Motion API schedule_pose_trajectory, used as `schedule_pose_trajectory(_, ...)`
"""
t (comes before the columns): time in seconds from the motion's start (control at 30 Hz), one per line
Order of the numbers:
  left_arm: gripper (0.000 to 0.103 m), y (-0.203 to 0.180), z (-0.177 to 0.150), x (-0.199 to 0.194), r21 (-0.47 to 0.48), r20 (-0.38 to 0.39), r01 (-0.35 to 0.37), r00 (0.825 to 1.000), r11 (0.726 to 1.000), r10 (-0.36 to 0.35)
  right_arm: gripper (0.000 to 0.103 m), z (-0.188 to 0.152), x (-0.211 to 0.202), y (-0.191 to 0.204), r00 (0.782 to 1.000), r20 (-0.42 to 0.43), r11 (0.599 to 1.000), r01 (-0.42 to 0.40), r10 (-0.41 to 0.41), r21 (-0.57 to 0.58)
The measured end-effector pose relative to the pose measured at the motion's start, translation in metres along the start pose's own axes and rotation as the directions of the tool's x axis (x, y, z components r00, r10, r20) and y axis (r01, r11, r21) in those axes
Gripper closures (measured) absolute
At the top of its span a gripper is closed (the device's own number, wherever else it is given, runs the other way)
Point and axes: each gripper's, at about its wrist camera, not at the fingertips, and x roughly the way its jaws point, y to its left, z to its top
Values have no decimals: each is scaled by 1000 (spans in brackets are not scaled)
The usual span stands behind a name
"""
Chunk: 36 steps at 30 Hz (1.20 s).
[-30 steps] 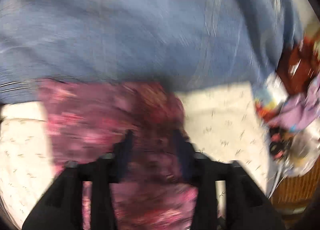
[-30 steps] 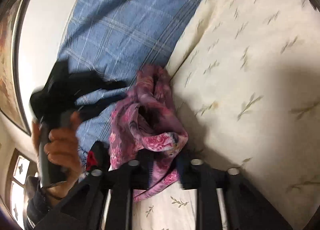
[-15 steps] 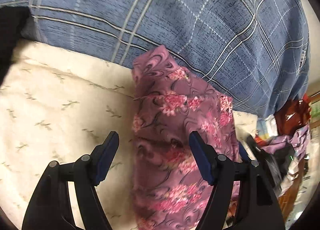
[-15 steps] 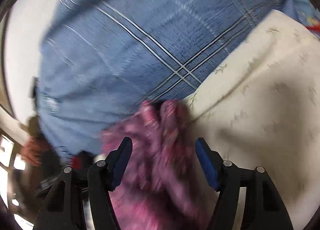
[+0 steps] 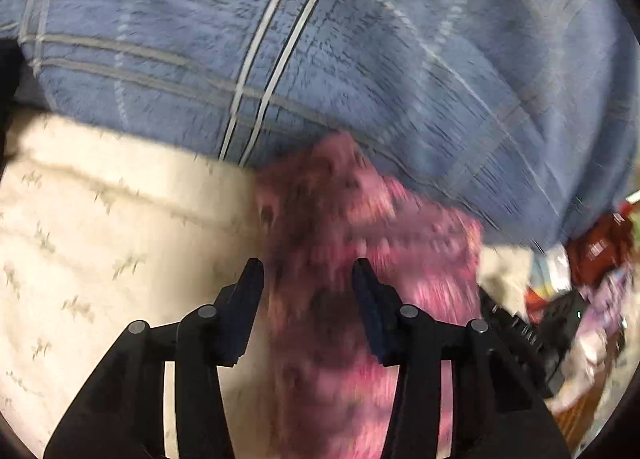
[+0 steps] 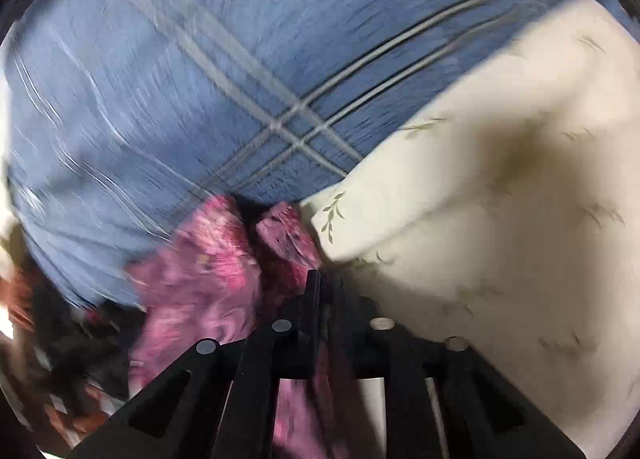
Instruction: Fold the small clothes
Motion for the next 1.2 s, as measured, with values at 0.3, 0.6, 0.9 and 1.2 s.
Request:
schedule_pose_trajectory(0.3, 39, 18, -120, -16, -40, -129, 267, 954, 963, -270, 56, -67, -84, -24, 969, -40, 969, -244, 243, -31)
schedule_pose_trajectory(0.6, 81, -8, -158, -40, 37, -106, 165, 981, 986, -161, 99, -114, -115, 22, 948, 59, 939, -299, 313, -167)
schedule_pose_trajectory(0.9, 86, 8, -169, -47, 85, -139, 130, 983, 988, -118, 86, -100, -102, 22, 996, 51, 972, -56, 69, -229)
schedule_pose_trajectory(1.2, 54, -36, -162, -58, 288, 9, 66, 997, 955, -71, 68, -36, -10, 48, 994, -64, 983, -99, 90, -154)
